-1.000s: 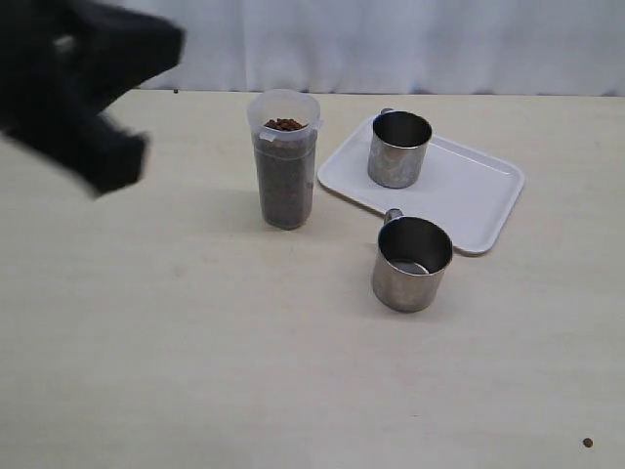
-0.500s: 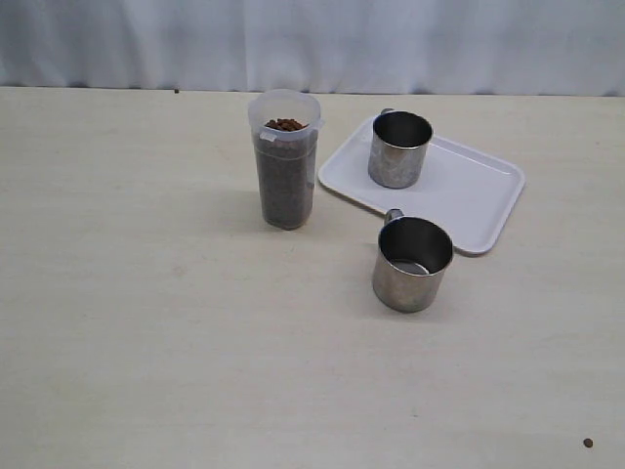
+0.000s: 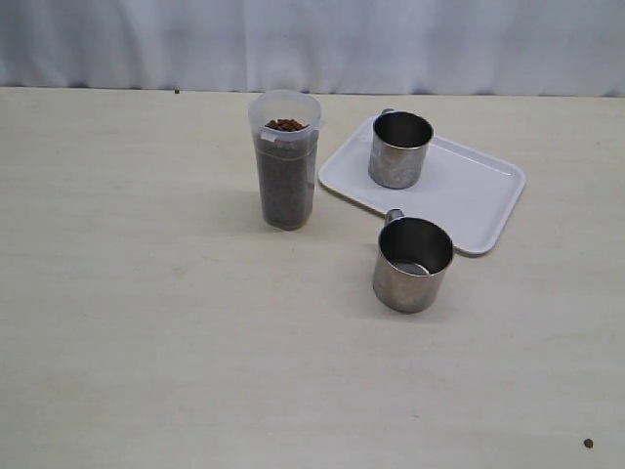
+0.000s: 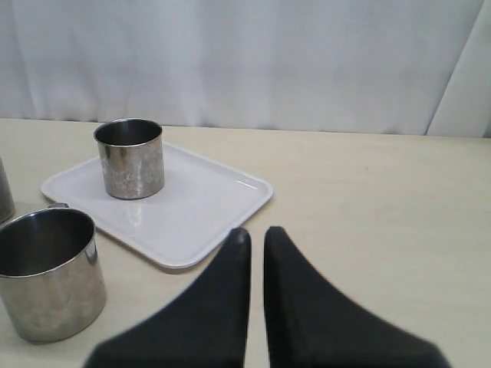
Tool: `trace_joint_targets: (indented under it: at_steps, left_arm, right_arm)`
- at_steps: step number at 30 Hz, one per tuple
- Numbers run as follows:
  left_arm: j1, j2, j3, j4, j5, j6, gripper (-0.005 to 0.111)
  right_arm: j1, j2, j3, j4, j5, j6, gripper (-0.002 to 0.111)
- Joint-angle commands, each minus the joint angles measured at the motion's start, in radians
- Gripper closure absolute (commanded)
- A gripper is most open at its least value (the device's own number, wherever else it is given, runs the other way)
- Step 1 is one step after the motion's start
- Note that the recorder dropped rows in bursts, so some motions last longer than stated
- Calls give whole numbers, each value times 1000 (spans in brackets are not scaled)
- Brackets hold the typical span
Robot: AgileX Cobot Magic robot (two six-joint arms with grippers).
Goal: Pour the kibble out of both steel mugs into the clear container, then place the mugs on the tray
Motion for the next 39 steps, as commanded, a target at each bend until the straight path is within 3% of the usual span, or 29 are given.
trace_joint_targets:
  at_steps: [1, 3, 4, 5, 10, 25, 32, 39]
  left_arm:
    - [39, -1, 144, -67, -156, 15, 107]
    - [37, -1, 266, -161, -268, 117, 107]
    - [37, -1, 267, -209, -276, 160, 107]
    - [37, -1, 267, -244, -212, 204, 107]
    - [37, -1, 267, -268, -206, 269, 107]
    - [35, -1, 267, -262, -201, 270, 107]
    - [-69, -1, 267, -262, -206, 270, 107]
    - [-86, -1, 267, -262, -206, 270, 107]
  right_arm:
    - [2, -3, 4, 3, 2, -7, 103]
    - [2, -3, 4, 3, 2, -7, 103]
    - [2, -3, 4, 3, 2, -7, 103]
    - [2, -3, 4, 3, 2, -7, 103]
    - [2, -3, 4, 3, 2, -7, 103]
    - [2, -3, 4, 3, 2, -7, 103]
    - [2, -3, 4, 3, 2, -7, 103]
    - [2, -3, 4, 3, 2, -7, 103]
